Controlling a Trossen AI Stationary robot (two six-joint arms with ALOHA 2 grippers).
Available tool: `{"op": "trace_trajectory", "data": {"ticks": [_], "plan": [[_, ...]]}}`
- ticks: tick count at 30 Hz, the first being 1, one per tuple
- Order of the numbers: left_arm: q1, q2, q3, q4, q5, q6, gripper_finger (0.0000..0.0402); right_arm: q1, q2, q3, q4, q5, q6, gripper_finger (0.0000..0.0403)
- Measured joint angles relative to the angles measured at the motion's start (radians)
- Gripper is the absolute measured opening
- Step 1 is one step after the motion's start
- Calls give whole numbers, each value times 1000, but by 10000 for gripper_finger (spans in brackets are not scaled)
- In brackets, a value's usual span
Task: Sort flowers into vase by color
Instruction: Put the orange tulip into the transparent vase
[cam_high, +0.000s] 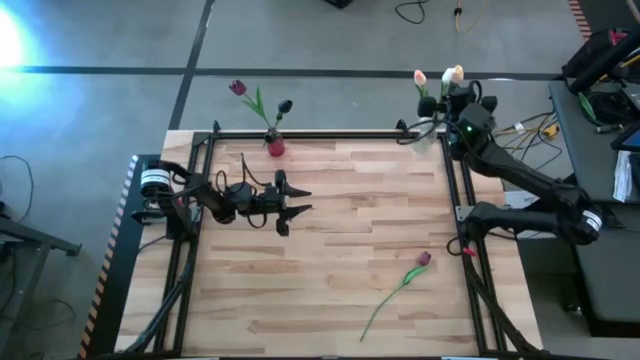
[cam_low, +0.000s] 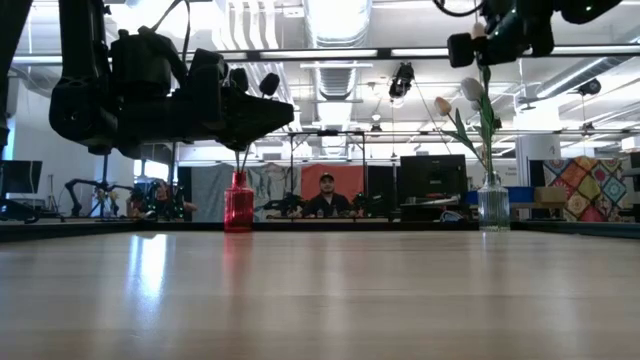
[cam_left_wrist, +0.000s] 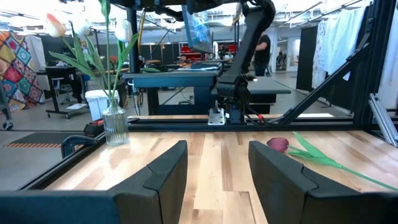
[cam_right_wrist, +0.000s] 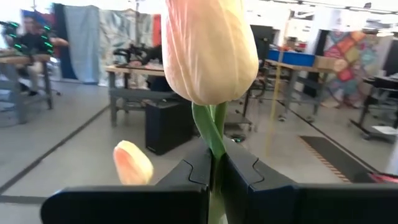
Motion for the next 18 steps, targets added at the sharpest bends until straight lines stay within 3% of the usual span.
{"op": "trace_trajectory", "data": {"ticks": [12, 18], "plan": [[0, 0, 0, 0, 0, 0, 157, 0, 57, 43, -91, 92, -20, 15], [0, 0, 0, 0, 0, 0, 157, 0, 67, 83, -188, 107, 47, 61]]}}
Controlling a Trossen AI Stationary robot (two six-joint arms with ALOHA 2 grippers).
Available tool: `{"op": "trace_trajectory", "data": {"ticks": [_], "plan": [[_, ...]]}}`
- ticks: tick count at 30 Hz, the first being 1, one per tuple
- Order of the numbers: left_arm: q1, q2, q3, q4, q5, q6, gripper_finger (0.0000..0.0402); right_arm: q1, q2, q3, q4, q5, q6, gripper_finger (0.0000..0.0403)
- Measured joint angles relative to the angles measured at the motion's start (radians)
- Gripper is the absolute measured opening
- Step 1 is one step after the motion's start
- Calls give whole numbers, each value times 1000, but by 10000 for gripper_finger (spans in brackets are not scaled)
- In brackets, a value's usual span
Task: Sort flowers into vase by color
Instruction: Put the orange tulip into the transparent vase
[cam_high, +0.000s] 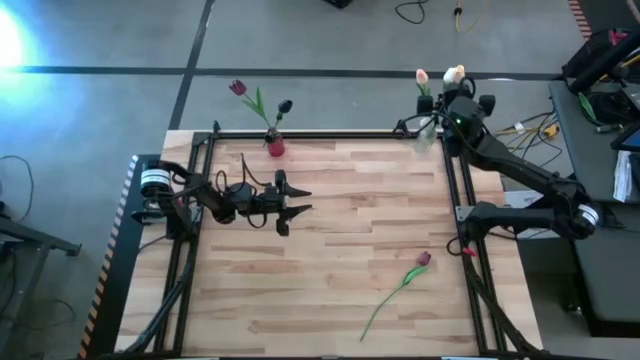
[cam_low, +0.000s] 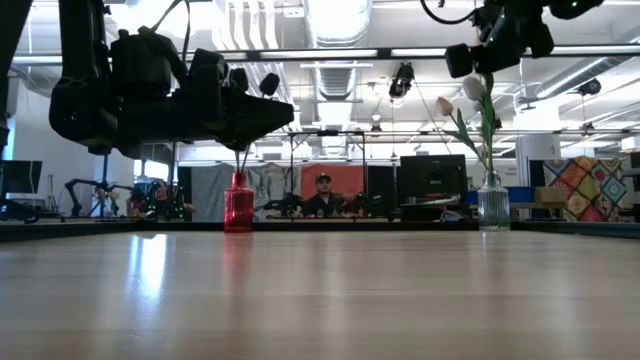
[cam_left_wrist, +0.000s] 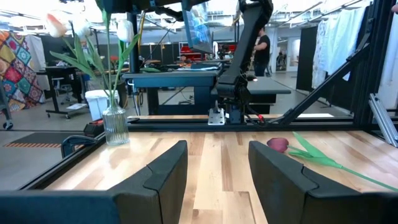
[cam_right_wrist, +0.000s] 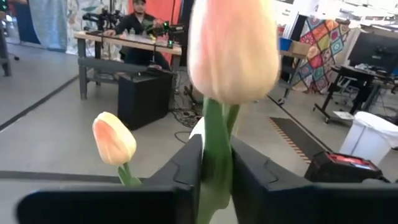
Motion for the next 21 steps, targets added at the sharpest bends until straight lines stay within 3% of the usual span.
{"op": "trace_trajectory", "data": {"ticks": [5, 9, 21], "plan": [[0, 0, 0, 0, 0, -6, 157, 0, 7, 28, -51, 5, 53, 116], [0, 0, 0, 0, 0, -7, 157, 1, 15, 46, -85, 8, 91, 138], [0, 0, 0, 0, 0, -7, 157, 10, 21, 105, -248, 10, 150, 122]]}}
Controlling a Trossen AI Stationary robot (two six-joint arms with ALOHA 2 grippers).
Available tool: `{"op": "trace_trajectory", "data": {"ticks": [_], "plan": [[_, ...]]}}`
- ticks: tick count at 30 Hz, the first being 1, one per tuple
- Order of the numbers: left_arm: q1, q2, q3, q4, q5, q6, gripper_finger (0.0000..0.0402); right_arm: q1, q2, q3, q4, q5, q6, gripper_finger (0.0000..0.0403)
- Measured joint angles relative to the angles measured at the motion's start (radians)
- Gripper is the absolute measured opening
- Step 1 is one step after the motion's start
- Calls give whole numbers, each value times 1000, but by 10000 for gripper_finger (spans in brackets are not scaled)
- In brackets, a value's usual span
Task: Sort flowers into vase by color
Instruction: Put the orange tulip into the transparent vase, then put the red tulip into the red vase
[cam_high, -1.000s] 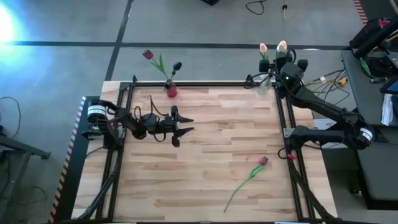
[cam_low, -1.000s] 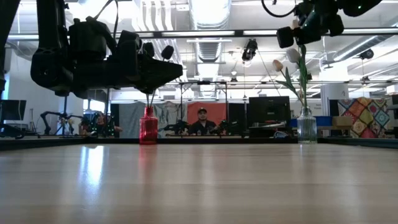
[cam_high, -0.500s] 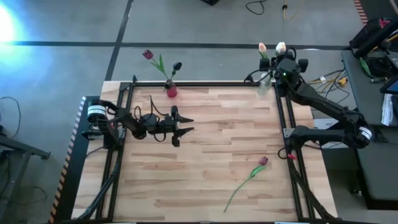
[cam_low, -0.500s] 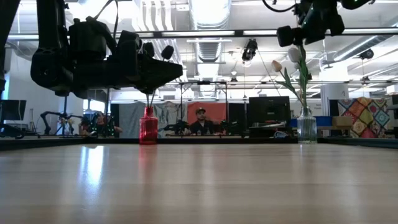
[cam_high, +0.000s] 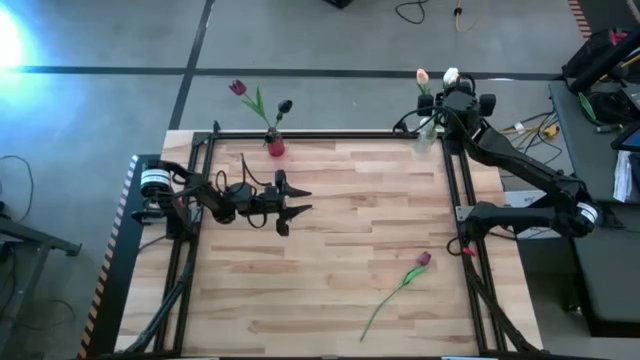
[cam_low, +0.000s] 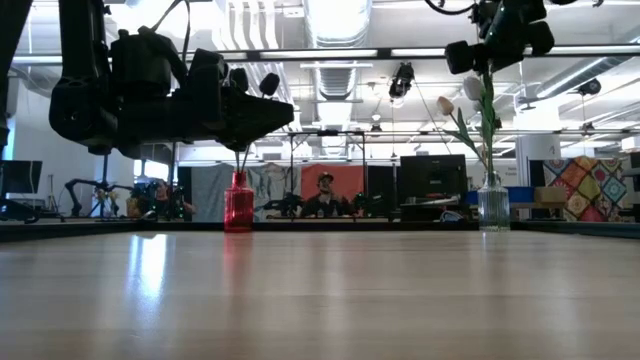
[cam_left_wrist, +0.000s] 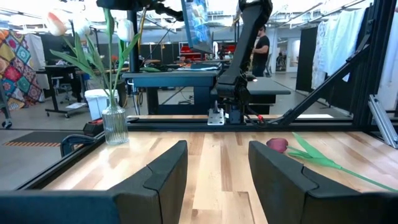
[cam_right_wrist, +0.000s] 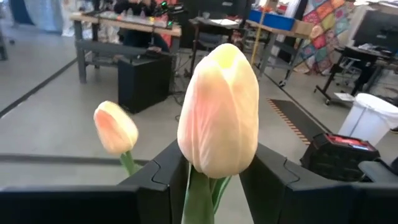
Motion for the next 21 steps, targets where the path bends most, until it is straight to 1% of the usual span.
{"op": "trace_trajectory", "data": {"ticks": [2, 4, 9, 15, 18, 21], "plan": [[0, 0, 0, 0, 0, 0, 157, 0, 0, 17, -39, -12, 13, 124], [0, 0, 0, 0, 0, 0, 157, 0, 1, 27, -60, -13, 14, 135], [0, 0, 0, 0, 0, 0, 157, 1, 14, 57, -128, -17, 53, 183], [0, 0, 0, 0, 0, 0, 157, 4, 47, 154, -303, -21, 133, 236], [0, 0, 0, 0, 0, 0, 157, 4, 68, 214, -391, -22, 157, 249], [0, 0, 0, 0, 0, 0, 157, 5, 83, 257, -427, -22, 158, 249]]}}
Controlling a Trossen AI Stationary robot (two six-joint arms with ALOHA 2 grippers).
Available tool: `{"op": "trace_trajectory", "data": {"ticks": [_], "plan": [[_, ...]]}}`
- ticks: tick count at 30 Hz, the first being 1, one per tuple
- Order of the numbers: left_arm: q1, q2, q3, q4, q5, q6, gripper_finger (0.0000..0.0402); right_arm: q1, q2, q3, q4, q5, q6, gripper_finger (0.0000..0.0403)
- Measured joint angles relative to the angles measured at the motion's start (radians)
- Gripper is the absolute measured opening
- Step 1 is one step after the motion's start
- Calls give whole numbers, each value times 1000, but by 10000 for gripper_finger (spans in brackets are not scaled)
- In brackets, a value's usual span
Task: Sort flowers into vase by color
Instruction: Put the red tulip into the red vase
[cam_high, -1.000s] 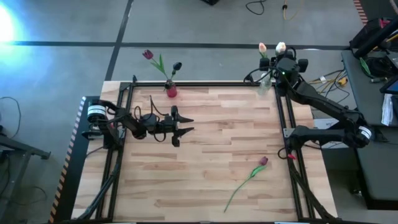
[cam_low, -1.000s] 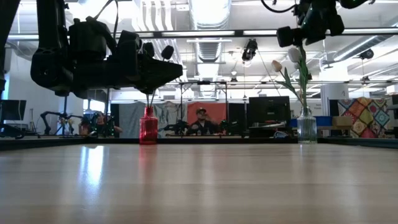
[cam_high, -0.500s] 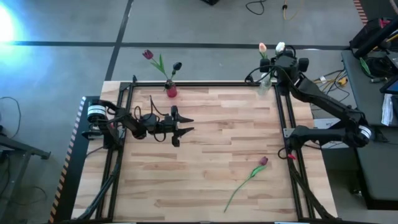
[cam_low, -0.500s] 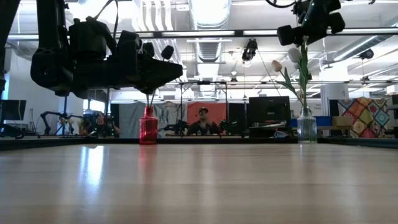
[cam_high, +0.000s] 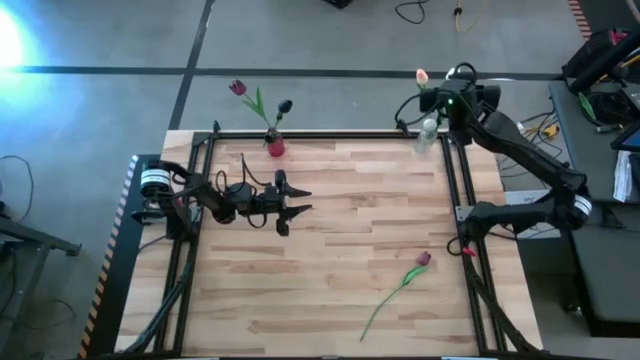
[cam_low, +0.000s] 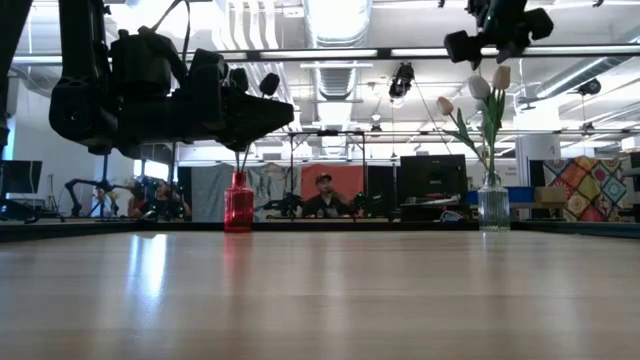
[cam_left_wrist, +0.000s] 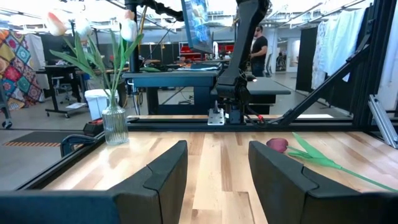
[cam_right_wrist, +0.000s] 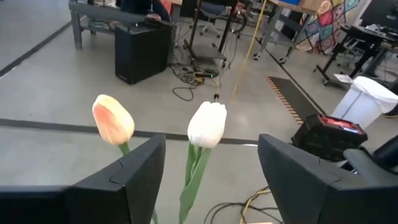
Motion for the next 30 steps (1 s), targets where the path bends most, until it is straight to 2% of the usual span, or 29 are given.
{"op": "trace_trajectory", "data": {"ticks": [4, 8, 14, 18, 23, 30], "plan": [[0, 0, 0, 0, 0, 0, 157, 7, 3, 38, -7, 0, -45, 232], [0, 0, 0, 0, 0, 0, 157, 57, -13, 72, -18, 5, -124, 191], [-2, 0, 0, -25, 13, 0, 150, 238, -57, 83, -17, 39, -216, 87], [-35, -3, 31, -143, 17, 8, 119, 387, -80, 83, -17, 115, -256, 21], [-118, -7, 140, -365, 18, 55, 68, 592, -83, 78, -55, 172, -277, 13], [-241, -8, 300, -622, -7, 102, 8, 769, -90, -51, -90, 236, -171, 13]]}}
